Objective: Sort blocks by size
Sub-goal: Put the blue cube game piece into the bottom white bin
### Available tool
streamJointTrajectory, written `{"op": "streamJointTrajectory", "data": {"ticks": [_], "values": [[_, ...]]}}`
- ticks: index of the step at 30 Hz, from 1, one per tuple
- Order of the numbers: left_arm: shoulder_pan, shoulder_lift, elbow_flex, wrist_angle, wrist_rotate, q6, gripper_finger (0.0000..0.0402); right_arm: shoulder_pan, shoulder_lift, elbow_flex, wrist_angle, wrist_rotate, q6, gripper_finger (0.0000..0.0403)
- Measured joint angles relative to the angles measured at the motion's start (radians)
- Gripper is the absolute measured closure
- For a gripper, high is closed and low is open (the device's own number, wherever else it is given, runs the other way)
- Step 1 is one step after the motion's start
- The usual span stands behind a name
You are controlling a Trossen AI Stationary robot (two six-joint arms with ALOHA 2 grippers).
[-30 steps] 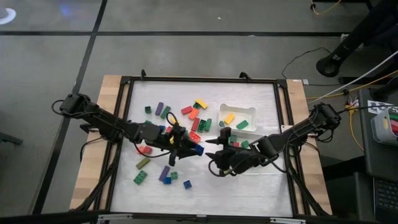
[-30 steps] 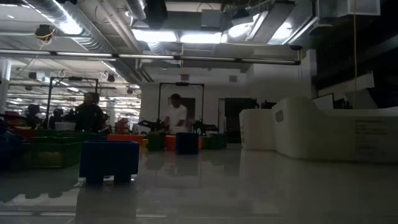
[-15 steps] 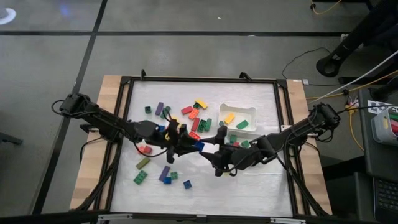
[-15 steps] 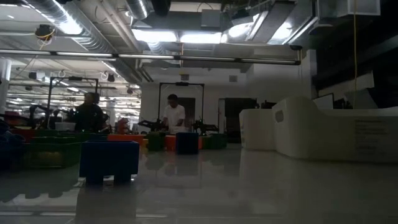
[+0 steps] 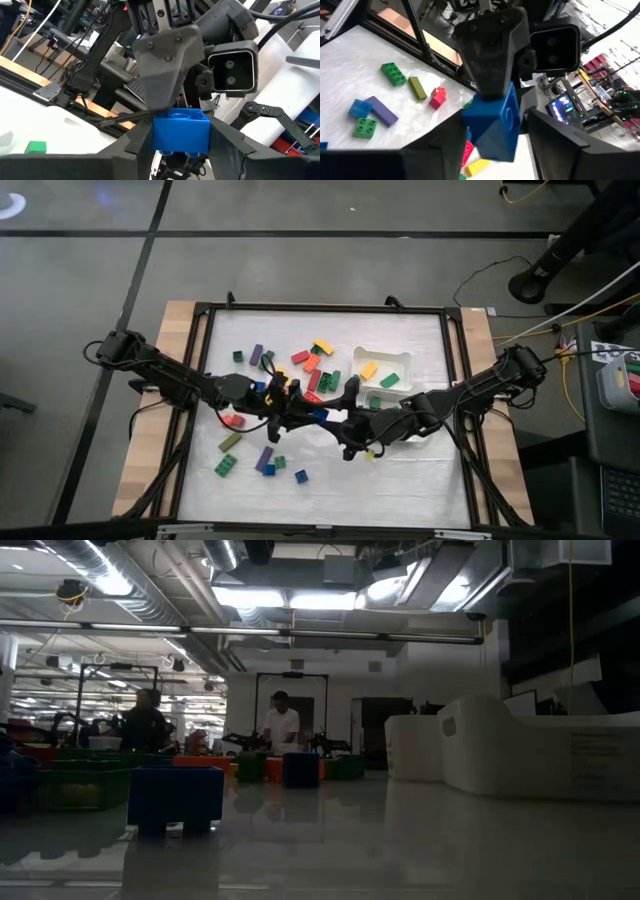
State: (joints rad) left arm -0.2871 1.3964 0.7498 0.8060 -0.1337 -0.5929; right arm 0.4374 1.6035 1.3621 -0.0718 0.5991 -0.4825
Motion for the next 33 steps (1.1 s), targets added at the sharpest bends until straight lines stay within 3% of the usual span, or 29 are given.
{"op": "streamJointTrajectory", "data": {"ticks": [8, 18, 25, 33], "values": [[0.0, 0.0, 0.0, -0.012, 0.0, 0.003, 0.0257, 0.002, 0.0, -0.001, -0.012, -0.016, -0.041, 0.0304], [0.0, 0.0, 0.0, -0.127, 0.006, 0.108, 0.0185, 0.002, -0.002, -0.001, -0.115, -0.017, 0.06, 0.0296], [0.006, -0.002, 0.0, -0.284, 0.073, 0.144, 0.0181, 0.002, -0.031, -0.001, -0.405, -0.008, 0.256, 0.0306], [0.007, -0.003, 0.0, -0.436, 0.091, 0.163, 0.0185, 0.002, -0.072, 0.0, -0.936, -0.083, 0.729, 0.0301]]}}
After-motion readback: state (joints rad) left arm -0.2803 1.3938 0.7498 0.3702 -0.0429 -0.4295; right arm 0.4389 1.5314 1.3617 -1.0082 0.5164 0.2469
